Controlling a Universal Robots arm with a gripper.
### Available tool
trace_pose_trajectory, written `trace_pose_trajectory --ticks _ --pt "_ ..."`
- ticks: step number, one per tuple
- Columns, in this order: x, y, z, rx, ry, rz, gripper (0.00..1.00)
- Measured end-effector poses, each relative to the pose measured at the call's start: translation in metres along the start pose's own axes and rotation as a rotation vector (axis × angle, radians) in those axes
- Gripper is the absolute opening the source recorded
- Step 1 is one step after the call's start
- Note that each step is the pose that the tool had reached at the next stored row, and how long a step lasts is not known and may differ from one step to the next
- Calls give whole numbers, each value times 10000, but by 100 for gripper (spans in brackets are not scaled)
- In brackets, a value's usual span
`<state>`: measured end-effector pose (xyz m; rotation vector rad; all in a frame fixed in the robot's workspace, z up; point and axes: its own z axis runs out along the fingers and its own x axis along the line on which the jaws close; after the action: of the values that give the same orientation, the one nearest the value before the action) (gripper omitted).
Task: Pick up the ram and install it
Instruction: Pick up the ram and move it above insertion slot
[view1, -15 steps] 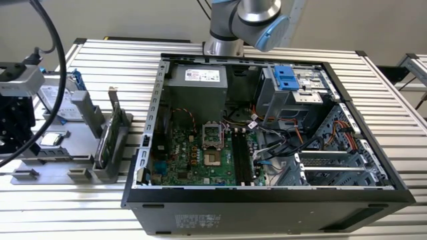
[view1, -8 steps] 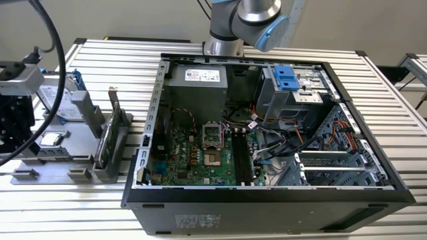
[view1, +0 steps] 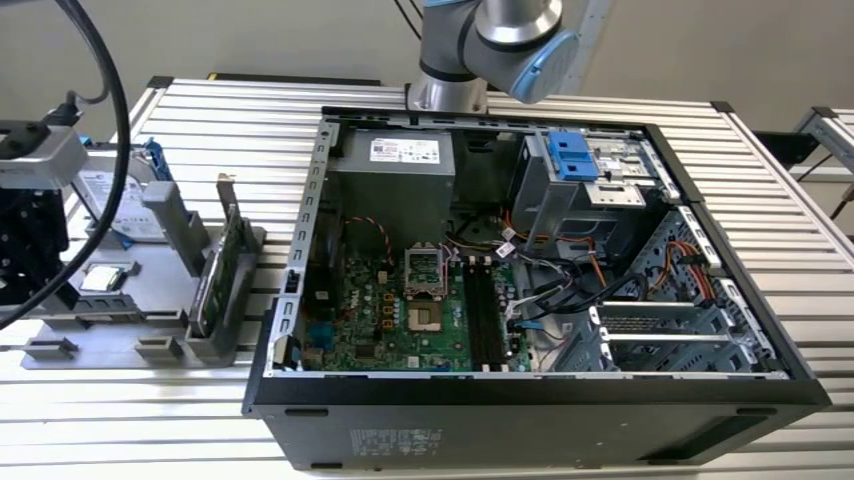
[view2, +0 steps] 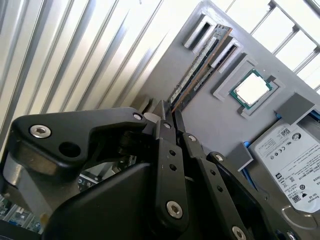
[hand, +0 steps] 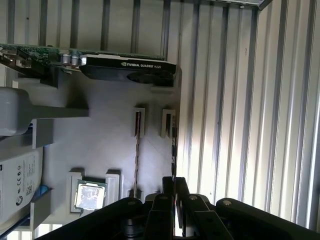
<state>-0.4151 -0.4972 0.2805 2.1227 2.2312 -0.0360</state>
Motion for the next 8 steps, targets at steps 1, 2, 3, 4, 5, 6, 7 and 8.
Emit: trace_pose_trajectory --ticks 1,2,3,4,5,6,7,8 --pt "0 0 -3 0 0 0 0" --pt "-1 0 -6 1 -1 0 0" --pt "-1 0 -10 1 -1 0 0" --pt "-1 0 -14 2 -1 0 0" --pt "-1 0 -19 1 -1 0 0" --pt "-2 1 -23 1 -1 0 0" --pt "-2 1 -28 1 0 0 0" --pt "-2 1 -32 0 0 0 0"
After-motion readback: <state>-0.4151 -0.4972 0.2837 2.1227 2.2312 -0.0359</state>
